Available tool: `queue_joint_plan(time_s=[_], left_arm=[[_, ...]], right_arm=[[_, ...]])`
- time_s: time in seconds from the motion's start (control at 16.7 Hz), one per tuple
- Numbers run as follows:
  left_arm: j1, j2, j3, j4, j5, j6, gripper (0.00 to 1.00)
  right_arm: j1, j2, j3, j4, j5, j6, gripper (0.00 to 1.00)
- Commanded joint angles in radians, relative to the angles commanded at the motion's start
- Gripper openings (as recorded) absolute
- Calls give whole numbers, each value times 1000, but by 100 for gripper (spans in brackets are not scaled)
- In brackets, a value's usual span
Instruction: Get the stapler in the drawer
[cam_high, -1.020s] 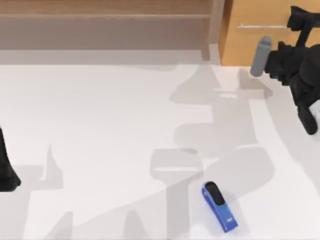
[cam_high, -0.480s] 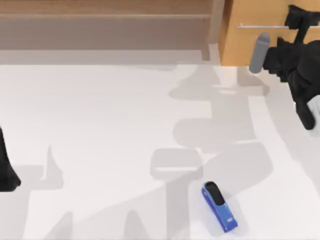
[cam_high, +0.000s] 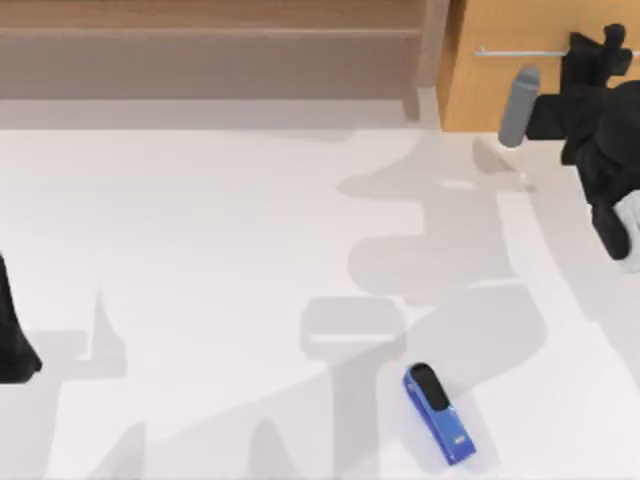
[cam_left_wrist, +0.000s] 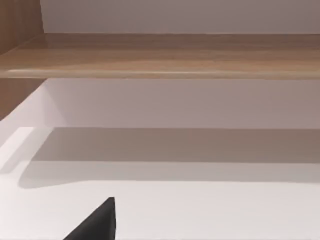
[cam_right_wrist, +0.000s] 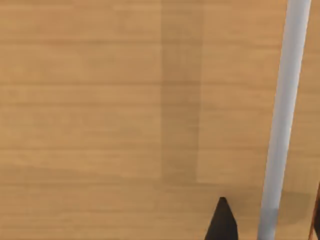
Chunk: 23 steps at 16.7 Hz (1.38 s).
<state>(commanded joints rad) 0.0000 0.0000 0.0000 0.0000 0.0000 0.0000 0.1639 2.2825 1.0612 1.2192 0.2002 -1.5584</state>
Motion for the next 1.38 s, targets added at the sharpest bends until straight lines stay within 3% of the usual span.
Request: queue_joint_plan(time_s=[0.12, 0.18, 0.78, 1.38], left_arm=[[0, 0, 0, 0, 0, 0, 100], [0, 0, 0, 0, 0, 0, 100], [0, 0, 0, 0, 0, 0, 100], [0, 0, 0, 0, 0, 0, 100]], right_arm=[[0, 0, 0, 0, 0, 0, 2], [0, 0, 0, 0, 0, 0, 0], [3, -9, -16, 8, 4, 4, 0], [39, -123, -288, 158, 35, 5, 0]])
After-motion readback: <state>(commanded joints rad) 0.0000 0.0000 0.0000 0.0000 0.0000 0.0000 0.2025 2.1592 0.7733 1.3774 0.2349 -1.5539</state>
